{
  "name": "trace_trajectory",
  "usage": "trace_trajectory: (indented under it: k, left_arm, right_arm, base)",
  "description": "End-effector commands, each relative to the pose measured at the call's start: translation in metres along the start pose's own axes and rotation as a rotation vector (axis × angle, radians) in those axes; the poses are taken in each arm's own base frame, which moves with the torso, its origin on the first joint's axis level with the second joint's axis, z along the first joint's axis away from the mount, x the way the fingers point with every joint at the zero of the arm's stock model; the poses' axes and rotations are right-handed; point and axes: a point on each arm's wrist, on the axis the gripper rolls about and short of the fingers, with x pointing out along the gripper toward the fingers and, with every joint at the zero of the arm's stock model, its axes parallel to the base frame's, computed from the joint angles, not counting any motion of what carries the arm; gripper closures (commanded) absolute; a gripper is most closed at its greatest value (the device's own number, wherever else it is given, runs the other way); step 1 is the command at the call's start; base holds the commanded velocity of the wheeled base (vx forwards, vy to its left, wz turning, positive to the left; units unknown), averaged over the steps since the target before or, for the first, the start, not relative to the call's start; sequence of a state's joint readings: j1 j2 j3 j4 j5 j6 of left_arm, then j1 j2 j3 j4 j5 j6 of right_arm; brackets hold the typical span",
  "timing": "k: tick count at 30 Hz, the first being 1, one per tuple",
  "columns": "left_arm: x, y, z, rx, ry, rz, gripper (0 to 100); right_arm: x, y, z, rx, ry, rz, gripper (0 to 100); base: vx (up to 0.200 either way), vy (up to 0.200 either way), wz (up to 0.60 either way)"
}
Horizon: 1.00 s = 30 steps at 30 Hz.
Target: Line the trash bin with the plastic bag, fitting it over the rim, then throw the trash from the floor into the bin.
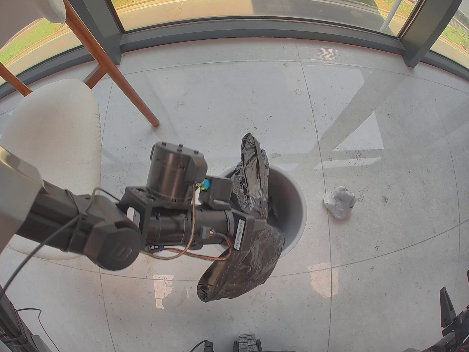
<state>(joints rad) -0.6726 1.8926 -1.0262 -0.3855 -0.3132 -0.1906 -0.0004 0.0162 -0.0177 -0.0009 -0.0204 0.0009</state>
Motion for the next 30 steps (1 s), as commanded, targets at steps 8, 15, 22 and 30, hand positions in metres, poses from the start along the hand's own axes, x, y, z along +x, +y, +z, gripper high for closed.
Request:
trace_trajectory:
  k: [8,15,22,30]
  left_arm:
    - [0.006,-0.011,0.038,0.462,-0.049,0.102,100]
    - [0.011,-0.02,0.031,0.627,-0.013,0.116,100]
    - [0.011,-0.024,0.03,0.677,-0.006,0.118,100]
    - [0.014,-0.035,0.026,0.67,0.0,0.119,100]
  right_arm:
    - [0.0,0.0,-0.005,-0.002,0.002,-0.005,0]
    - [0.0,0.0,-0.005,0.007,-0.001,-0.004,0]
    - [0.01,-0.001,0.062,0.134,0.016,0.108,0]
    - [0.047,0.007,0.106,0.248,0.173,0.232,0]
  base:
    - [0.0,0.0,0.0]
    - [0.0,0.0,0.0]
    - [0.0,0.0,0.0]
    - [0.0,0.0,0.0]
